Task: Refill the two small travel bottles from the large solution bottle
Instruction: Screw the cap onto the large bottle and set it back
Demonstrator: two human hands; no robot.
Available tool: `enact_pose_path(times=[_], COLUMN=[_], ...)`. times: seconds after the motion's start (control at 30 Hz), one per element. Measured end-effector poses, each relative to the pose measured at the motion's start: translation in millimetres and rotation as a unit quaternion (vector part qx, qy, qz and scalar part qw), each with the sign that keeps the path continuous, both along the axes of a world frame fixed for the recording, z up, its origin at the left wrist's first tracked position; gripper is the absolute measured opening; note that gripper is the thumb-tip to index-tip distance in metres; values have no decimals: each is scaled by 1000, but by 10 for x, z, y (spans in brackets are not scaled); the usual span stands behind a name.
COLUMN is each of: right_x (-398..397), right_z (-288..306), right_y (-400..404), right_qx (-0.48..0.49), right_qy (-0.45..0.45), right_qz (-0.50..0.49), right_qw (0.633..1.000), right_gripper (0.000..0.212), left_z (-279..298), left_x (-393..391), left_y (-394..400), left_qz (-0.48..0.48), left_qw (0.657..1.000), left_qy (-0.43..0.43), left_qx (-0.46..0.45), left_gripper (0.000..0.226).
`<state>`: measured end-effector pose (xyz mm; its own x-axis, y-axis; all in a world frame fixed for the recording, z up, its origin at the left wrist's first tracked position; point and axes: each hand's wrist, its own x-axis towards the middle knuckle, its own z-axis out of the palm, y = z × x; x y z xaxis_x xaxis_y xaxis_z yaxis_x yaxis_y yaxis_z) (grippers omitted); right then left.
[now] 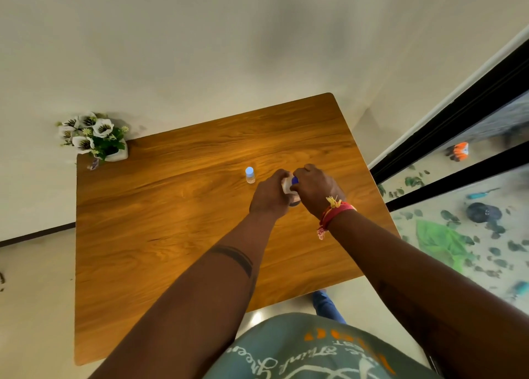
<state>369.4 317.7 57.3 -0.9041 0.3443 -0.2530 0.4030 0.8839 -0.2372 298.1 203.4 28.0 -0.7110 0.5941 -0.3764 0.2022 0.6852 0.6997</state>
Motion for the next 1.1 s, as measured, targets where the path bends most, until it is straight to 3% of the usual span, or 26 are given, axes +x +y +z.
enact_pose_path(times=[0.1,0.23,0.37,0.6,0.9,1.1], right_x=[57,200,367,322,238,209], right_z=[-35,-134,-281,-552,-714,-520], right_y=[2,-23,3,54,-35,25], right_qx=[-34,-88,-113,-220,-277,-273], right_qy=[21,42,60,24,136,173], right_qz=[-15,-56,-119,-176,-224,-197], right_qw=[999,994,985,959,924,925], right_gripper=[36,67,77,105,71,69], left_z=[-12,-29,-33,-4,-73,108], left_x=[10,37,31,23,46,-20], left_y=[-10,-17,-18,1,-4,-50], left_qz=[5,8,7,1,11,22], left_qw=[1000,1000,1000,1000,999,998], left_qy=[-4,2,-7,-10,12,3], left_qx=[2,14,17,20,29,60], left_gripper=[56,63,66,67,66,68])
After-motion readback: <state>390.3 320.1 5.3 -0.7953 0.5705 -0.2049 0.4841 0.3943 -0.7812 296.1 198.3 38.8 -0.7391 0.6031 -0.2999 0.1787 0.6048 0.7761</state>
